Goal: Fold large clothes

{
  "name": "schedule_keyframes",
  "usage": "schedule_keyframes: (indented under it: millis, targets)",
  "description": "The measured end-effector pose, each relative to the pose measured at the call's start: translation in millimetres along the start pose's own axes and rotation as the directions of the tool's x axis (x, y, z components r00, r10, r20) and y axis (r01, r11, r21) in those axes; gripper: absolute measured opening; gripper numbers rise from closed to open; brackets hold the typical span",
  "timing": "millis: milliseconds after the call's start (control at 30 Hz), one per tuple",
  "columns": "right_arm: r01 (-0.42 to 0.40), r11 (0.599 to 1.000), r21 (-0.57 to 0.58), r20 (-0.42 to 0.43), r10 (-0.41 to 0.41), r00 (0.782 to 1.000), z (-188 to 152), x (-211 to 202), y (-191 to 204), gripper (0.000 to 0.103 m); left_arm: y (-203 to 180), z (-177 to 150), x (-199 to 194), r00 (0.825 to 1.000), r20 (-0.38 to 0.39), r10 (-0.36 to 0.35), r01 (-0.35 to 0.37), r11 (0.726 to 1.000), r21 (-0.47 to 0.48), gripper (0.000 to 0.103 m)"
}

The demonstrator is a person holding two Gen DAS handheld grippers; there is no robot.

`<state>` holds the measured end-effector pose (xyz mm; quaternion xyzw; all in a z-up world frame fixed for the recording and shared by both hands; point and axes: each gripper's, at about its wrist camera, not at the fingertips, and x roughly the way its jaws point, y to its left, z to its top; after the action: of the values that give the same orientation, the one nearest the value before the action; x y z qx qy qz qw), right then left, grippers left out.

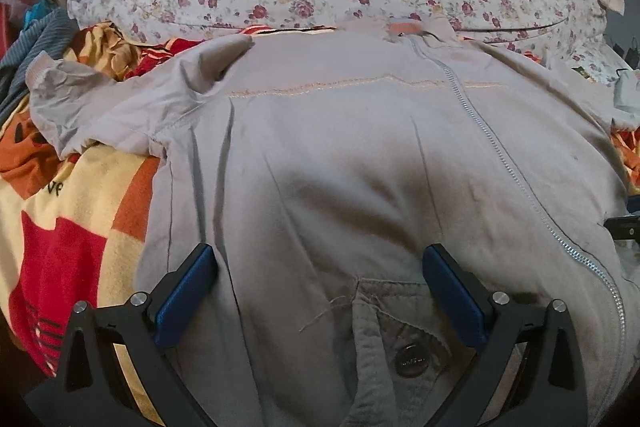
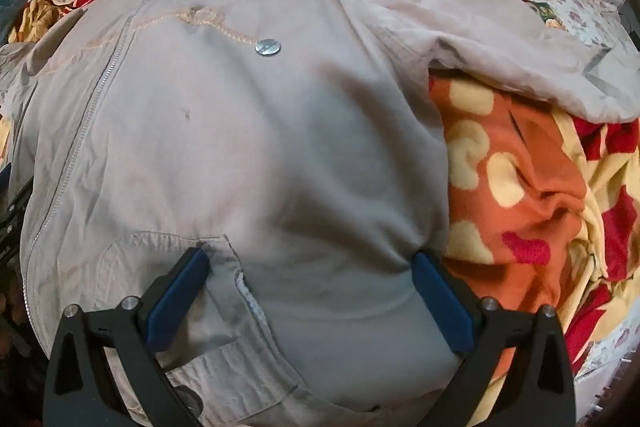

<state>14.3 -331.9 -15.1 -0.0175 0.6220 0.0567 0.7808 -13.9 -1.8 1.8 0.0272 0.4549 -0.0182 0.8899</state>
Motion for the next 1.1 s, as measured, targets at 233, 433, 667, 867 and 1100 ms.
schedule_keyframes:
  millis: [233,433,667,867,1100]
  targets:
    - [0.025,0.998,0.051,0.046,-0.028,0.999,-9,-17,12,0.100,-1,1,3,1.000,-0.024,-0.018,0.018,1.000,-0.011,0.099]
    - [-0.035,0.994,0.108,0.206,0.012,0.978,-29,-79,35,0.094,-2,1,4,0.998,-0.058,-0.007,0.007,1.000,-0.002,0.100]
    - [-0.031,0.999,-0.009,0.439,0.032,0.898,-29,-127,62,0.094,-4,0,1,1.000,-0.023,-0.003,0.003,1.000,0.014,0.099]
    - [0.026,0.999,-0.022,0.481,-0.012,0.877,-30,-114,32,0.094,-2,5,-13,0.998,0.020,-0.061,0.061,0.998,0.001,0.090]
    - [0.010,0.997,0.081,0.448,-0.045,0.893,-50,-84,-6,0.092,62,58,-69,0.973,0.143,-0.183,0.203,0.969,-0.138,0.086]
